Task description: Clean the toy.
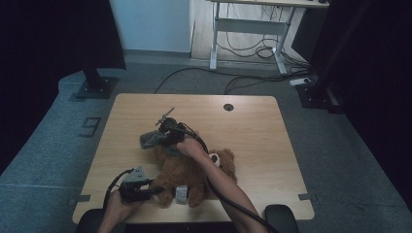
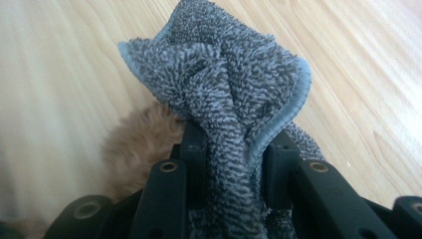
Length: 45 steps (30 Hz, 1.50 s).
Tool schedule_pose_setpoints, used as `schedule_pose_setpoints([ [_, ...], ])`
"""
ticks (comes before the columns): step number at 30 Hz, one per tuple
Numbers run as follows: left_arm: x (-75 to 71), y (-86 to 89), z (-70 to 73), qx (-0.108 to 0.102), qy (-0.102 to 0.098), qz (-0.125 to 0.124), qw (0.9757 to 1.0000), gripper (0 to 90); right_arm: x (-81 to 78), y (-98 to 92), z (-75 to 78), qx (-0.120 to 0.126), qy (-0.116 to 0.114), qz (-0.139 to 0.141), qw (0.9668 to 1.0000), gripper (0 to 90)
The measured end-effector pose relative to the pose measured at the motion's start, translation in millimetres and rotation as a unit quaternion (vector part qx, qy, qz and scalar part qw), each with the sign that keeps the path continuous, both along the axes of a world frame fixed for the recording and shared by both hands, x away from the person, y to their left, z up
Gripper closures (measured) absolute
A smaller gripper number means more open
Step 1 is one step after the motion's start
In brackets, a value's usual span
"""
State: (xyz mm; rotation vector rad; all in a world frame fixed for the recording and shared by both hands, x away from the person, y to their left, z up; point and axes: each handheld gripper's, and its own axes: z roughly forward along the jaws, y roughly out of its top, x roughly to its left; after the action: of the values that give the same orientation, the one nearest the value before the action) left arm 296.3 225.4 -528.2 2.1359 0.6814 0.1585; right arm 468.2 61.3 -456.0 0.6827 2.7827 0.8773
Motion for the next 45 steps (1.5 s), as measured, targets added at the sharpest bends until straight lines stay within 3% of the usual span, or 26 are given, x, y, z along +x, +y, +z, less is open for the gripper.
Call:
schedule_pose_setpoints([
  [7, 0.1, 0.2, -0.2, -0.002, 0.002, 0.0, 1.0, 64.7, 13.0, -20.4, -11.1, -0.024, 0.009, -0.032, 0.9992, 68.3],
  [14, 0.4, 0.5, -0.4, -0.005, 0.004, 0.001, 1.0, 64.7, 18.1, -48.8, -6.8, -0.028, 0.004, -0.059, 0.9978, 68.2],
  [18, 0.5, 0.8, -0.7, -0.008, 0.006, 0.002, 0.9999, 64.5, 11.4, -55.3, 14.0, -0.007, -0.01, -0.056, 0.9984, 68.0],
  [21, 0.6, 0.9, -0.7, -0.009, 0.006, 0.002, 0.9999, 64.4, 0.4, -53.6, 40.1, 0.017, -0.028, -0.039, 0.9987, 68.0],
  [25, 0.3, 0.8, -0.7, -0.008, 0.006, 0.002, 0.9999, 64.2, -22.3, -38.6, 66.8, 0.043, -0.042, 0.0, 0.9982, 68.0],
  [27, 0.0, 0.7, -0.4, -0.006, 0.005, 0.002, 1.0, 64.1, -32.4, -28.4, 70.7, 0.044, -0.044, 0.021, 0.9979, 67.9],
  [30, -0.3, 0.4, -0.4, -0.005, 0.003, 0.001, 1.0, 64.1, -44.8, -10.8, 66.7, 0.038, -0.034, 0.05, 0.9975, 67.9],
  [35, -0.2, 0.6, -0.6, -0.008, 0.005, 0.001, 1.0, 63.8, -59.6, 16.6, 33.7, 0.001, -0.003, 0.083, 0.9965, 67.6],
  [40, 0.0, 0.7, -0.6, -0.008, 0.006, 0.003, 0.9999, 63.9, -59.9, 21.4, 11.2, -0.03, 0.009, 0.086, 0.9958, 67.7],
  [45, 0.4, 0.6, -0.9, -0.01, 0.007, 0.004, 0.9999, 64.1, -53.2, 15.0, 5.9, -0.039, 0.001, 0.08, 0.996, 68.6],
])
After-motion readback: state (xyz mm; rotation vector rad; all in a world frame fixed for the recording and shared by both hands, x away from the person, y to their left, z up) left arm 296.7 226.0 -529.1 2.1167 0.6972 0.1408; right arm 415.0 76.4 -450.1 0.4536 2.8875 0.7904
